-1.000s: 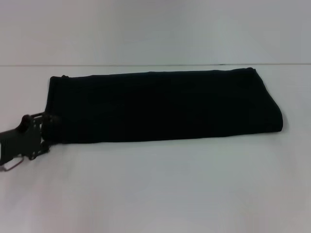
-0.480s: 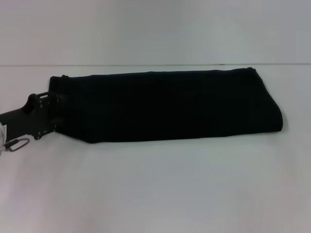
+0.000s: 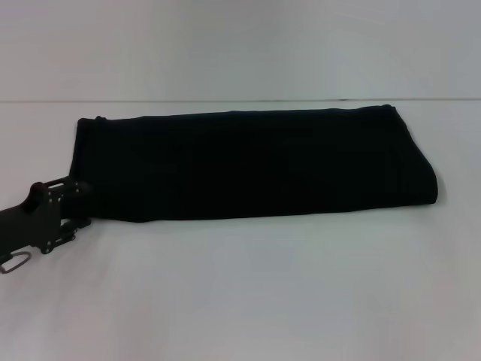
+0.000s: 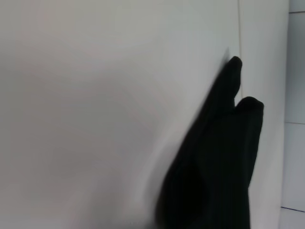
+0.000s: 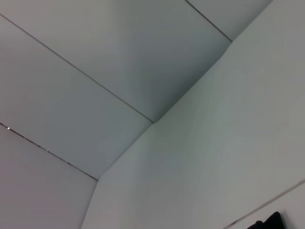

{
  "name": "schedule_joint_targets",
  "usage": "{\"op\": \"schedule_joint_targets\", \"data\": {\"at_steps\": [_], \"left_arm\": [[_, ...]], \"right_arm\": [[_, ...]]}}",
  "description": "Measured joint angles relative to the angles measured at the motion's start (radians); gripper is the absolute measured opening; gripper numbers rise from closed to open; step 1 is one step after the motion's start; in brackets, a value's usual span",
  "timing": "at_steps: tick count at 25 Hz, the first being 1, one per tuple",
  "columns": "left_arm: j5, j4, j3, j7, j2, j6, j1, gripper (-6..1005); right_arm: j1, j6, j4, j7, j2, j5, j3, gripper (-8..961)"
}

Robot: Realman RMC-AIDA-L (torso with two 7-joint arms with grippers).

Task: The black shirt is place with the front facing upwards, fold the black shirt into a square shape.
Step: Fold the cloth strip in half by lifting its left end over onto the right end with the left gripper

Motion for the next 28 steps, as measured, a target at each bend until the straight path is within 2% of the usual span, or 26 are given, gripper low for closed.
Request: {"op": "schedule_joint_targets", "data": {"at_steps": [7, 15, 20, 28], "left_arm": [[0.039, 0.001, 0.001, -0.031, 0.003, -0.042, -0.019, 630], [0.042, -0.003, -0.002, -0.034, -0.006, -0.093, -0.052, 631], [0.034, 0.008, -0.01, 0.002, -0.003, -0.053, -0.077, 631], [0.045, -0.016, -0.004, -0.005, 0.001, -0.059, -0.048, 631]], "right_arm": [[0.001, 0.009, 0.006, 0.0, 0.0, 0.0, -0.002, 743], [0.0, 0.011, 0.011, 0.0, 0.0, 0.0, 0.0, 741], [-0.001, 0.011, 0.011, -0.001, -0.001, 0.002, 0.0, 738], [-0.01, 0.01, 0.011, -0.001, -0.001, 0.006, 0.002, 738]]}}
